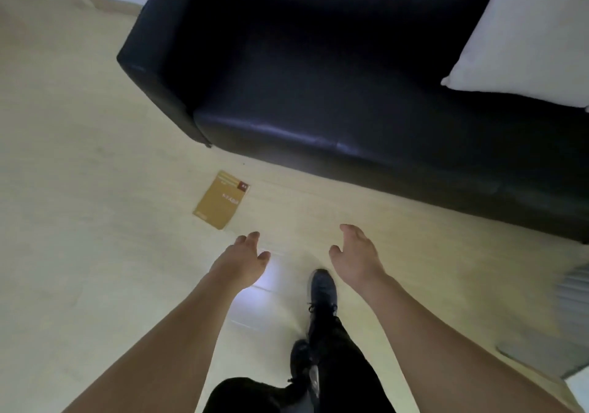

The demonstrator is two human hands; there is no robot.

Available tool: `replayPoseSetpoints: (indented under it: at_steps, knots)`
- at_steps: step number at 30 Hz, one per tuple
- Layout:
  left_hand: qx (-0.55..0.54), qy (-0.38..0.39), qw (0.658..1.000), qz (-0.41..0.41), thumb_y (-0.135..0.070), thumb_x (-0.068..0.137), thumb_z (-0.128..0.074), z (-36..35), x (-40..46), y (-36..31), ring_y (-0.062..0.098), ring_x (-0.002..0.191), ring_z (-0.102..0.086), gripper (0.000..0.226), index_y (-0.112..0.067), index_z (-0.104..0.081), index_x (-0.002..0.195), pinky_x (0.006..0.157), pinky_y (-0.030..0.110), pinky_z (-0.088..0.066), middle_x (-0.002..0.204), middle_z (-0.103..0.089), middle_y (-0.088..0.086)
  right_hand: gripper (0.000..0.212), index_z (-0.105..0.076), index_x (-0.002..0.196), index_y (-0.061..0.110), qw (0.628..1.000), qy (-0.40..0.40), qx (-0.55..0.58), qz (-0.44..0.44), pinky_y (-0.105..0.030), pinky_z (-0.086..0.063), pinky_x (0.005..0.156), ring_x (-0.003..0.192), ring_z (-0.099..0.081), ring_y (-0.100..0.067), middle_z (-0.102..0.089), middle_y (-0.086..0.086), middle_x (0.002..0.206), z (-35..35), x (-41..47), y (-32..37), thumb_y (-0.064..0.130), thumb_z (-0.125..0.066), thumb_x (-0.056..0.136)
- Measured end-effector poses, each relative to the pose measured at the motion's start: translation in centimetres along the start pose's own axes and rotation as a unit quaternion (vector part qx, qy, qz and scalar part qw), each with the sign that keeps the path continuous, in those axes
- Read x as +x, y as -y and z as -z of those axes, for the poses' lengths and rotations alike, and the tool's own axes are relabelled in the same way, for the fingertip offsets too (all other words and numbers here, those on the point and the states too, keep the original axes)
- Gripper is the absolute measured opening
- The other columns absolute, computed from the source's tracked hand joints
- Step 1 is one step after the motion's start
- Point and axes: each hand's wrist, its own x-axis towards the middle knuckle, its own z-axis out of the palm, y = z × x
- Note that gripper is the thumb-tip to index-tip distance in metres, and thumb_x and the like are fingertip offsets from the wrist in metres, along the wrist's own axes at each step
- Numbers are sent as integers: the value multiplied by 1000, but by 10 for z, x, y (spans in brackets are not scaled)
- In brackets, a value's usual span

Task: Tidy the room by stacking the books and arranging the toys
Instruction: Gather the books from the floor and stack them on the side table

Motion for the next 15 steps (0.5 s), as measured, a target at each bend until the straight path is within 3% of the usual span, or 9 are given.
replayPoseSetpoints:
  at_steps: [7, 15]
  knots:
    - [-16, 2, 999, 33, -40, 102, -43, 52, 76, 76, 31, 138, -43, 63, -18, -24, 157, 109, 44, -40, 158, -32, 7, 60, -27, 151, 11, 999, 29, -33, 8, -37, -23, 118, 141, -32, -26, -28, -7, 157, -32, 65, 92, 23, -44, 95]
    - [15, -4, 1000, 19, -36, 100, -47, 94, 187, 175, 35, 129, -48, 56, -14, -33, 150, 100, 45, -44, 146, -42, 11, 57, -30, 149, 13, 998, 45, 39, -37, -35, -24, 117, 140, -33, -25, -29, -6, 156, -124, 126, 193, 22, -44, 95]
